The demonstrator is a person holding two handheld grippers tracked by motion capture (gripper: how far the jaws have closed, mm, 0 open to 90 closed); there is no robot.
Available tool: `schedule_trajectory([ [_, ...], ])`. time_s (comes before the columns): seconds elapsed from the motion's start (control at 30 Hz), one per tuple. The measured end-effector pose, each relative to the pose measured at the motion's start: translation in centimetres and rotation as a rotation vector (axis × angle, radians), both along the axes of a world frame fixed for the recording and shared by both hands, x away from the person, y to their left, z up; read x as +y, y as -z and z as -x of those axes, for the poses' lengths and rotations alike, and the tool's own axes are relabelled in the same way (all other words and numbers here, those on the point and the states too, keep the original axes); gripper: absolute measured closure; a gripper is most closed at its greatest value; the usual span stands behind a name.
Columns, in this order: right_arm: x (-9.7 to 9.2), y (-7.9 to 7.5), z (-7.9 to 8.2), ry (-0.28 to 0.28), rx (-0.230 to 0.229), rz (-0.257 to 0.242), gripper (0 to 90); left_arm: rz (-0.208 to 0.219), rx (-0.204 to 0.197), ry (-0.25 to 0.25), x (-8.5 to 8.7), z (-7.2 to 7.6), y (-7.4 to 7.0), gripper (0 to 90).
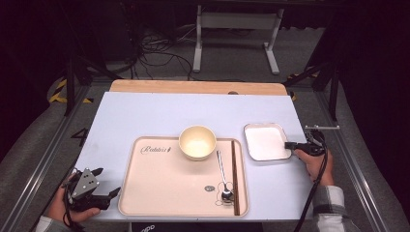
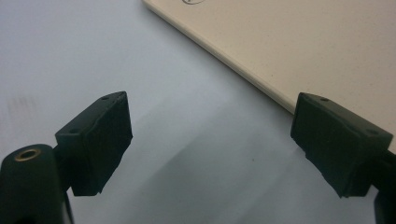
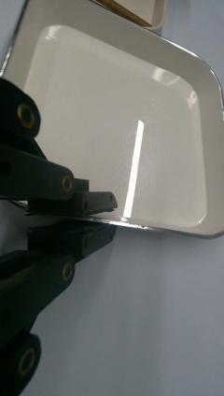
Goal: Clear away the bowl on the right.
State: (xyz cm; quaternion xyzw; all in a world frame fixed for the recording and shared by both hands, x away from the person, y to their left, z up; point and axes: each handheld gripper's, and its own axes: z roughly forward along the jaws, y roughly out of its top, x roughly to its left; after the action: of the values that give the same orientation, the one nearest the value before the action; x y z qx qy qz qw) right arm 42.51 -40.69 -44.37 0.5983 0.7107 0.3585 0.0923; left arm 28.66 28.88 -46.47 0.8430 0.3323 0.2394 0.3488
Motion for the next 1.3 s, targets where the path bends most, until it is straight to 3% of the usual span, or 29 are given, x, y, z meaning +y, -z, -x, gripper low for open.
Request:
schedule_trajectory([
  [0.03,0.0,0.1,-0.1,-0.002,-0.006,-0.019,88.3,-0.001,-0.004,-0.004,0.0,0.0,0.0,12.6],
  [0.33,0.2,0.0,0.1,0.007,-0.031,-0.022,89.5,0.009,-0.011,-0.023,0.2,0.0,-0.1,11.3],
  [0.67,-0.1,-1.3,0.8,0.032,-0.157,0.019,89.6,0.041,-0.029,-0.044,0.7,-0.1,-0.2,10.4],
  [0.93,-0.9,-2.3,1.6,0.092,-0.260,-0.006,89.6,0.075,-0.030,-0.031,1.0,-0.1,-0.1,9.4],
  [1.07,-1.2,-2.7,2.0,0.114,-0.301,-0.018,89.6,0.083,-0.031,-0.049,1.0,-0.1,-0.1,6.9],
  [1.3,-1.6,-3.3,2.4,0.129,-0.345,-0.052,89.7,0.093,-0.038,-0.058,1.3,0.0,-0.1,6.4],
])
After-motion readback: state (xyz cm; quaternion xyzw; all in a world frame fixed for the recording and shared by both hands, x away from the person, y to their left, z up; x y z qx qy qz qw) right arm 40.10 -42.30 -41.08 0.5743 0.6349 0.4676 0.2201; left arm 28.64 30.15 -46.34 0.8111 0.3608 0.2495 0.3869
